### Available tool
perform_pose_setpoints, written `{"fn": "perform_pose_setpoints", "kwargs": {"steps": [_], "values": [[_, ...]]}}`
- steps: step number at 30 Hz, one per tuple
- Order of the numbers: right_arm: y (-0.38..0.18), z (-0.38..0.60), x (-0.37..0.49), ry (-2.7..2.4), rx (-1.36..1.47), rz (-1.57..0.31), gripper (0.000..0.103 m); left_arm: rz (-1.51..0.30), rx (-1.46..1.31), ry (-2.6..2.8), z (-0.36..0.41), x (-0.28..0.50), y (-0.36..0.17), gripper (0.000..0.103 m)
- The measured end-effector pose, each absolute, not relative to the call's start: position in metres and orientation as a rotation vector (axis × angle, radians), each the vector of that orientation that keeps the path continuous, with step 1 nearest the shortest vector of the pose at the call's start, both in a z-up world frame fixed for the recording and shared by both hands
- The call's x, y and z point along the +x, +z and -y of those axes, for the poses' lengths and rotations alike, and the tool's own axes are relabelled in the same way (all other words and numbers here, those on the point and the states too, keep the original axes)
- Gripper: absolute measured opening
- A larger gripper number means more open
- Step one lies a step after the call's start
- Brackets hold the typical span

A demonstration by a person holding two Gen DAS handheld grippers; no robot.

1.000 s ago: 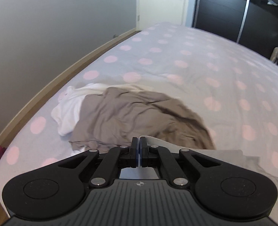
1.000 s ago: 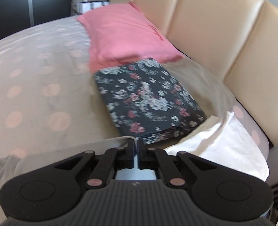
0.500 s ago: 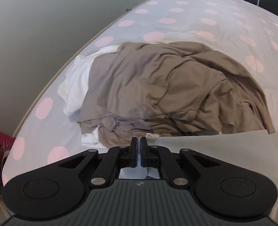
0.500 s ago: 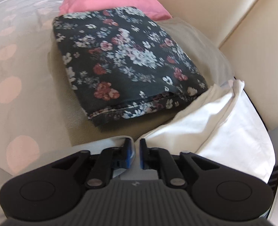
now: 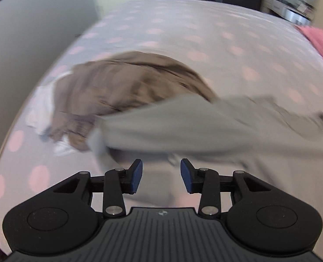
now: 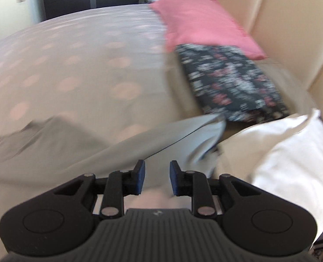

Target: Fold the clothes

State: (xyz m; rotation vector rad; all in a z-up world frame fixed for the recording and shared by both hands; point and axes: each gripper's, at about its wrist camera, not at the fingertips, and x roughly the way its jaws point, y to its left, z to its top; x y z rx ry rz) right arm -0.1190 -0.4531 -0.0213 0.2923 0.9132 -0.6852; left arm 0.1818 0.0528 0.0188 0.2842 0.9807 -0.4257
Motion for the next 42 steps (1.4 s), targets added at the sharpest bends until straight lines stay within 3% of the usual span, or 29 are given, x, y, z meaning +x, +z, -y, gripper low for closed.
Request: {"fn": "perform_pose_setpoints", "kwargs": {"steps": [16, 28, 34, 36, 37, 39, 41, 42], "values": [[-0.076, 0.288, -0.182, -0.190, 0.312, -1.133, 0.029, -1.261, 0.640, -0.935, -0.015, 0.000, -0.071, 0.041], [-0.128, 0.238, -0.201, 0.008, 0.196, -1.360, 0.031, -1.295, 0.780, -0.981, -0.016, -0.040, -0.103, 0.045], [-0.144, 0.235, -0.198, -0.002, 0.202, -1.402, 0.037, -1.278, 0.792, -0.979, -0.006, -0.052, -0.114, 0.044], [-0.146, 0.231, -0.199, -0.002, 0.186, -1.401, 0.037, -1.288, 0.790, -0.968, -0.003, -0.052, -0.118, 0.041], [-0.145, 0.229, -0.199, 0.002, 0.178, -1.397, 0.032, -1.297, 0.784, -0.961, -0.002, -0.052, -0.119, 0.038], [-0.141, 0.228, -0.202, 0.005, 0.178, -1.386, 0.013, -1.309, 0.767, -0.953, -0.001, -0.053, -0.117, 0.027], [-0.135, 0.232, -0.204, 0.011, 0.218, -1.377, 0.009, -1.333, 0.738, -0.939, -0.003, -0.053, -0.114, 0.007], [-0.129, 0.234, -0.205, 0.009, 0.235, -1.373, 0.008, -1.351, 0.719, -0.925, -0.003, -0.052, -0.112, 0.006]]}}
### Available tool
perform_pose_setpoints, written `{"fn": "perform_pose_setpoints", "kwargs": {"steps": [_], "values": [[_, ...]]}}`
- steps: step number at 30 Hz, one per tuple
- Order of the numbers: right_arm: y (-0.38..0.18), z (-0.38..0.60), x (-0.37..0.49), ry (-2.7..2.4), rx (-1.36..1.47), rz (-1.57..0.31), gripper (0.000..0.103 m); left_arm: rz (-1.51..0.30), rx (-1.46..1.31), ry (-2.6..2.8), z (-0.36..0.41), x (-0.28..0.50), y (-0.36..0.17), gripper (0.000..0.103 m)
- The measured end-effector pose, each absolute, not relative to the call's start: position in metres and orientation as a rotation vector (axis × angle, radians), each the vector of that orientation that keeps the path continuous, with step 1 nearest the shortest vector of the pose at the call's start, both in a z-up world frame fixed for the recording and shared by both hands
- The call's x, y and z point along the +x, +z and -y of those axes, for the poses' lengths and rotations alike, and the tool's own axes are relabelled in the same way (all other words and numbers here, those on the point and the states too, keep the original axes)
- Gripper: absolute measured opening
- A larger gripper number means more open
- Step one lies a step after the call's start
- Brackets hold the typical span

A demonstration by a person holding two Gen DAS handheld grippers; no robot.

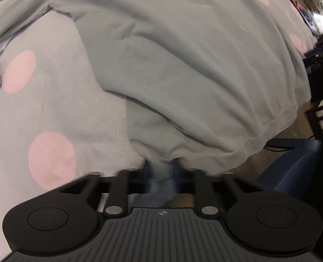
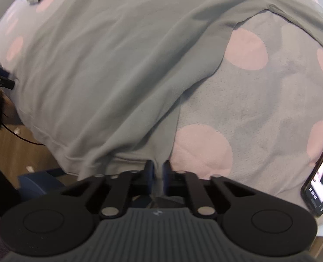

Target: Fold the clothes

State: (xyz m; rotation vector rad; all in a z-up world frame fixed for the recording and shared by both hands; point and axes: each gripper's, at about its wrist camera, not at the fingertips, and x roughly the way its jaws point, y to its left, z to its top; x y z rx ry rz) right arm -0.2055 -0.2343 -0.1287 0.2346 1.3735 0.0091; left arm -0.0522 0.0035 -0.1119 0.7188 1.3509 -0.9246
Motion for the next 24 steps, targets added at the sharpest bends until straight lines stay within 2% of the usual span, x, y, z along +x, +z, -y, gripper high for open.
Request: {"fn": "perform_pose_setpoints", "kwargs": {"steps": [6, 15, 24], "values": [[-0.084, 0.253, -0.208, -0.016, 0.331, -1.371, 0.007, -1.409, 0.604, -0.903, -0.008, -0.050, -0.074, 0.004], [-0.024, 0.275, -0.233, -0.101, 0.323, -1.413, 0.007, -1.447, 0.463, -0.904, -0.040, -0.031, -0.007, 0.004], [-0.068, 0.260, -0.238, -0.087, 0.322, -1.563, 0.006, -1.565, 0.531, -0.831, -0.057, -0.028, -0.024, 0.003]]}}
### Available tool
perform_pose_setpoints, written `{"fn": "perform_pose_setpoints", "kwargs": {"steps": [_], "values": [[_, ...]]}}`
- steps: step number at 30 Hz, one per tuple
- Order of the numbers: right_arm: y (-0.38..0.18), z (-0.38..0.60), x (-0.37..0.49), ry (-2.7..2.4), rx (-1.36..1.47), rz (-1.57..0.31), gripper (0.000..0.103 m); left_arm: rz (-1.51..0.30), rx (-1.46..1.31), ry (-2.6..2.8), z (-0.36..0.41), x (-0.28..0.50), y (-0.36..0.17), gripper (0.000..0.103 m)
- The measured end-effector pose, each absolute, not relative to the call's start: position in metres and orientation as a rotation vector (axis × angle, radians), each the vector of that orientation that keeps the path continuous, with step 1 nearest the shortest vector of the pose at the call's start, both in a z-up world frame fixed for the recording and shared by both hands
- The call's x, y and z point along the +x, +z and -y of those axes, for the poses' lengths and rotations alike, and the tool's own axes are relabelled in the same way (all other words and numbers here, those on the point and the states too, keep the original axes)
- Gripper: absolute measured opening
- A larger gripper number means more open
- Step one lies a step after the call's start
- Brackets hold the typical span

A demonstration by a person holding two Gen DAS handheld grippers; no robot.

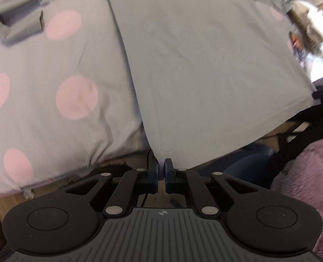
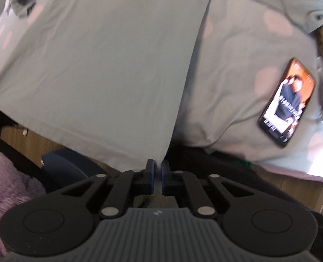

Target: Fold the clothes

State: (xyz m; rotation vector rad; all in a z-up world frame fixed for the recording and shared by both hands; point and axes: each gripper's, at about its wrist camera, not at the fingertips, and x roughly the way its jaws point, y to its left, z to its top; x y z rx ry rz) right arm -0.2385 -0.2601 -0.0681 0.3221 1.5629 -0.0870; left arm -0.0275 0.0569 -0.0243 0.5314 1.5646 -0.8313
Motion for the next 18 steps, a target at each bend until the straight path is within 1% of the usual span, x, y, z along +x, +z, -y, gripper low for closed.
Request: {"fn": "perform_pose_setpoints", "kwargs": {"steps": [5, 10, 12, 13, 14, 15, 16, 17, 18], "values": [[-0.090, 0.248, -0.231, -0.081, 0.278, -1.615, 0.006, -1.601, 0.607, -0.807, -0.057, -0.029, -0.043, 0.003], [-0.097, 0.246, -0.225, -0.077, 0.275, -1.611, 0.007, -1.625, 0.592, -0.784, -0.048, -0.024, -0.055, 0.004], [-0.095, 0.246, -0.222, -0.085, 0.275, -1.606, 0.012, -1.628, 0.585, -0.776, -0.047, -0.024, -0.056, 0.004], [-0.093, 0.246, -0.221, -0.090, 0.274, -1.603, 0.012, -1.629, 0.575, -0.772, -0.047, -0.024, -0.056, 0.004], [-0.091, 0.247, -0.221, -0.096, 0.275, -1.598, 0.014, -1.628, 0.557, -0.772, -0.047, -0.023, -0.055, 0.004], [-0.087, 0.249, -0.220, -0.101, 0.278, -1.590, 0.023, -1.627, 0.537, -0.773, -0.047, -0.021, -0.052, 0.005], [-0.083, 0.251, -0.219, -0.107, 0.281, -1.581, 0.027, -1.628, 0.517, -0.772, -0.048, -0.019, -0.049, 0.008], [-0.079, 0.254, -0.218, -0.116, 0.285, -1.569, 0.028, -1.627, 0.499, -0.766, -0.047, -0.017, -0.045, 0.014], [-0.073, 0.259, -0.216, -0.129, 0.293, -1.552, 0.028, -1.621, 0.485, -0.760, -0.046, -0.014, -0.040, 0.015]]}}
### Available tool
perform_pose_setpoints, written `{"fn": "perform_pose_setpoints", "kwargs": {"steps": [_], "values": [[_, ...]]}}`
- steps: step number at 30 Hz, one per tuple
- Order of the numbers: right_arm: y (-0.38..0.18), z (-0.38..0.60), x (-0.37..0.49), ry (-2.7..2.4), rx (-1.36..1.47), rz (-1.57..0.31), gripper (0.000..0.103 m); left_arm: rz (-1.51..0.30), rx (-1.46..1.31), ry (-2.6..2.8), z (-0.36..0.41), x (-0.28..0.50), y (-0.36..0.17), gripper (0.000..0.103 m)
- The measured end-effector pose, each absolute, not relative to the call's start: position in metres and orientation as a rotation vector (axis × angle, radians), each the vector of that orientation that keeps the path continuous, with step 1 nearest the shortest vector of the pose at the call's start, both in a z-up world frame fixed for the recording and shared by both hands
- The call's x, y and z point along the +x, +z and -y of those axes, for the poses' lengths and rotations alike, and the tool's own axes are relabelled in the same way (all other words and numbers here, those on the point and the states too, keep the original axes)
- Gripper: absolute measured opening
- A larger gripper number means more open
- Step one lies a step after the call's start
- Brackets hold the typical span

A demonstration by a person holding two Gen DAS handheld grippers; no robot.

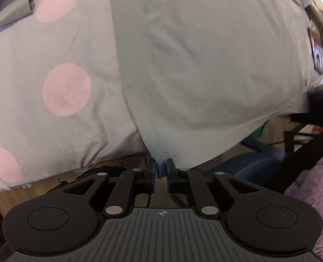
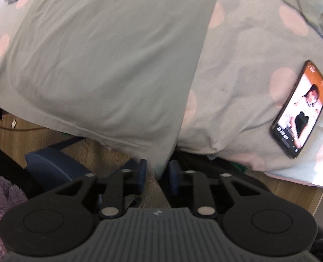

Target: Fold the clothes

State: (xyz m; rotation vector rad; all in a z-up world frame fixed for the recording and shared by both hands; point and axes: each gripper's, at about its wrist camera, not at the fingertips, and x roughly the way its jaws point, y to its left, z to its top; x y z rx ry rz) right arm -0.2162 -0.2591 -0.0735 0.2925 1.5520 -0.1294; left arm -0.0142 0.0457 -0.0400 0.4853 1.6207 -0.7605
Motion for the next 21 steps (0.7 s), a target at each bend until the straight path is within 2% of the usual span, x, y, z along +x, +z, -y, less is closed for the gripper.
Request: {"fn": "perform_pose_setpoints", "kwargs": {"steps": [7, 13, 19, 21], "values": [[-0.030, 0.328, -0.197, -0.341, 0.362, -1.315, 0.028, -1.458, 0.389, -0.752, -0.036, 0.021, -0.003, 0.017], [-0.005, 0.386, -0.172, -0.501, 0.275, -1.101, 0.028, -1.338, 0.346, -0.750, 0.003, 0.058, 0.007, 0.017], [-0.024, 0.449, -0.145, -0.622, 0.273, -1.006, 0.029, -1.208, 0.260, -0.790, 0.045, 0.087, -0.001, 0.017], [-0.035, 0.469, -0.136, -0.654, 0.300, -0.996, 0.035, -1.172, 0.253, -0.795, 0.059, 0.093, -0.006, 0.017]]}}
